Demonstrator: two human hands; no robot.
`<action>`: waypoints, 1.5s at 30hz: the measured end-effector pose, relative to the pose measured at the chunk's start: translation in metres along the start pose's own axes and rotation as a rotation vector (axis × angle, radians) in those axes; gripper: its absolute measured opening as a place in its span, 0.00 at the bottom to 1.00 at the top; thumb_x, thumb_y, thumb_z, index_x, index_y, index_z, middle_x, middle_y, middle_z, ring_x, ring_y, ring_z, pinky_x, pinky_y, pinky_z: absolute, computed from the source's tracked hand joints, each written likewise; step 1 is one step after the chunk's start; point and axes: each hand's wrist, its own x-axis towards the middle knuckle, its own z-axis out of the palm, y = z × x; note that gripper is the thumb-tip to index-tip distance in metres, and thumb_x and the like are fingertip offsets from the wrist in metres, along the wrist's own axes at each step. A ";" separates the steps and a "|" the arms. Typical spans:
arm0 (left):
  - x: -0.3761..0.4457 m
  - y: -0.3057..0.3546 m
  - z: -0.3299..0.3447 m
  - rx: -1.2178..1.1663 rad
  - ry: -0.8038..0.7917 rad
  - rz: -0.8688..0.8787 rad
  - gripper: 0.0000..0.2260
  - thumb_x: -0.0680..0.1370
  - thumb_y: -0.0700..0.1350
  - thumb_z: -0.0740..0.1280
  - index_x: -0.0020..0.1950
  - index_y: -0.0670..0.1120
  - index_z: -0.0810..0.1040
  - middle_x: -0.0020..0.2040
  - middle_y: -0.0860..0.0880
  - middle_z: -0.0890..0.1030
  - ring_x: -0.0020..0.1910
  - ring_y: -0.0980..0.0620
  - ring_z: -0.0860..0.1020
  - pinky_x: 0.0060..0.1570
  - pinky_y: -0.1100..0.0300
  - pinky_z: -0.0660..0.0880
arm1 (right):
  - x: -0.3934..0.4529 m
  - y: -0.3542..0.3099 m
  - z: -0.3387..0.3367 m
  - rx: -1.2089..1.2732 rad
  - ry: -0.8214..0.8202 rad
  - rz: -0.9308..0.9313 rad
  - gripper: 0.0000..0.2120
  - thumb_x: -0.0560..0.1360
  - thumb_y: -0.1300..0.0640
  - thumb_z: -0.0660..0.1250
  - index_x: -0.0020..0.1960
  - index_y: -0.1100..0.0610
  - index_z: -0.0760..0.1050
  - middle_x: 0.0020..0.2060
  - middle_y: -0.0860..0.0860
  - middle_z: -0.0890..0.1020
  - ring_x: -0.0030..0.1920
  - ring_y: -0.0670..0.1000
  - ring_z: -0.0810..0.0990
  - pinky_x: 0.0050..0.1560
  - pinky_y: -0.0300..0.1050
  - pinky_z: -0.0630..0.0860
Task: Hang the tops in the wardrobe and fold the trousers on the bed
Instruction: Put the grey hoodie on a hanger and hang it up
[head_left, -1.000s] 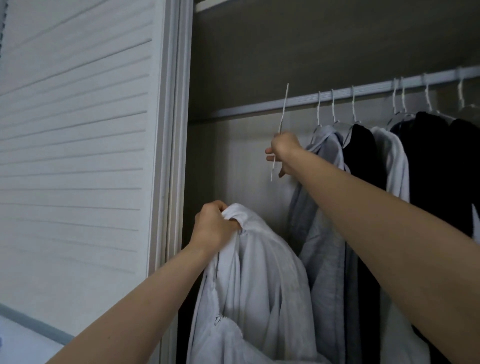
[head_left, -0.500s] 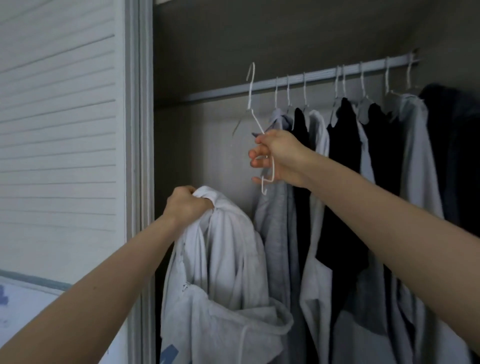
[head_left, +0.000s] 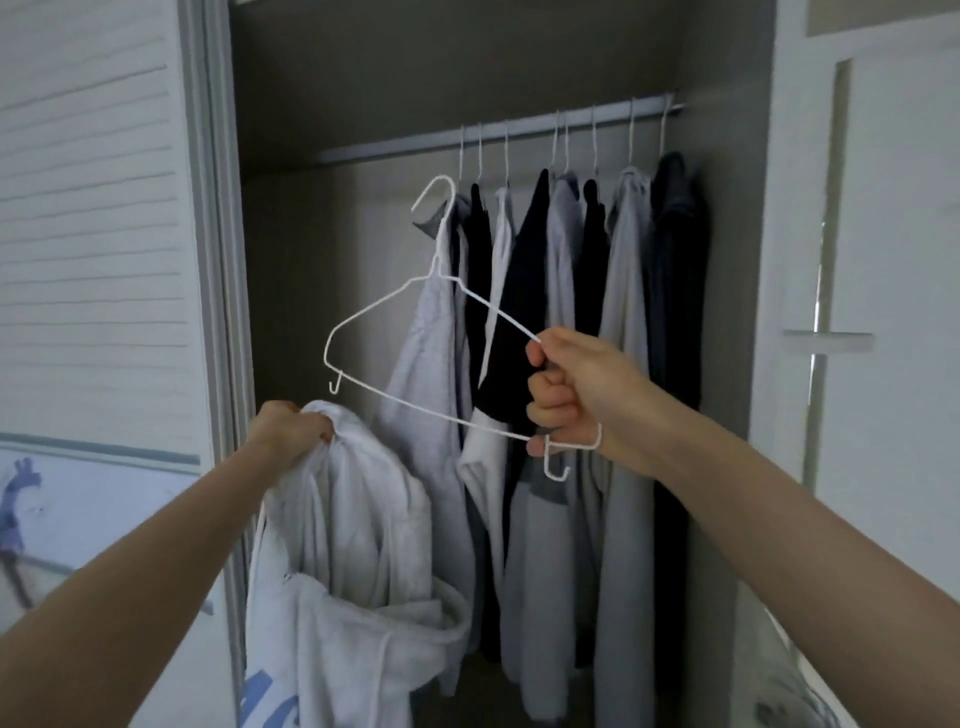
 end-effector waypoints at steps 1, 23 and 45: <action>-0.009 -0.008 -0.001 0.030 0.020 -0.013 0.12 0.68 0.43 0.74 0.47 0.38 0.80 0.41 0.38 0.81 0.43 0.38 0.81 0.46 0.48 0.79 | -0.015 0.001 -0.007 -0.015 -0.016 0.028 0.12 0.83 0.54 0.51 0.43 0.55 0.66 0.25 0.48 0.58 0.24 0.47 0.56 0.36 0.47 0.68; -0.078 0.024 -0.012 0.066 -0.105 0.372 0.10 0.74 0.46 0.70 0.53 0.45 0.76 0.46 0.47 0.79 0.46 0.47 0.77 0.44 0.56 0.71 | -0.087 0.078 0.028 -0.161 -0.009 0.081 0.17 0.82 0.49 0.52 0.37 0.51 0.66 0.24 0.44 0.64 0.23 0.44 0.61 0.28 0.42 0.70; -0.143 0.071 -0.040 0.234 -0.642 1.037 0.28 0.71 0.67 0.67 0.68 0.57 0.71 0.61 0.55 0.77 0.63 0.59 0.72 0.62 0.64 0.69 | -0.057 0.104 0.070 -0.343 0.627 -0.452 0.23 0.80 0.60 0.62 0.26 0.62 0.65 0.22 0.56 0.65 0.25 0.48 0.61 0.27 0.44 0.58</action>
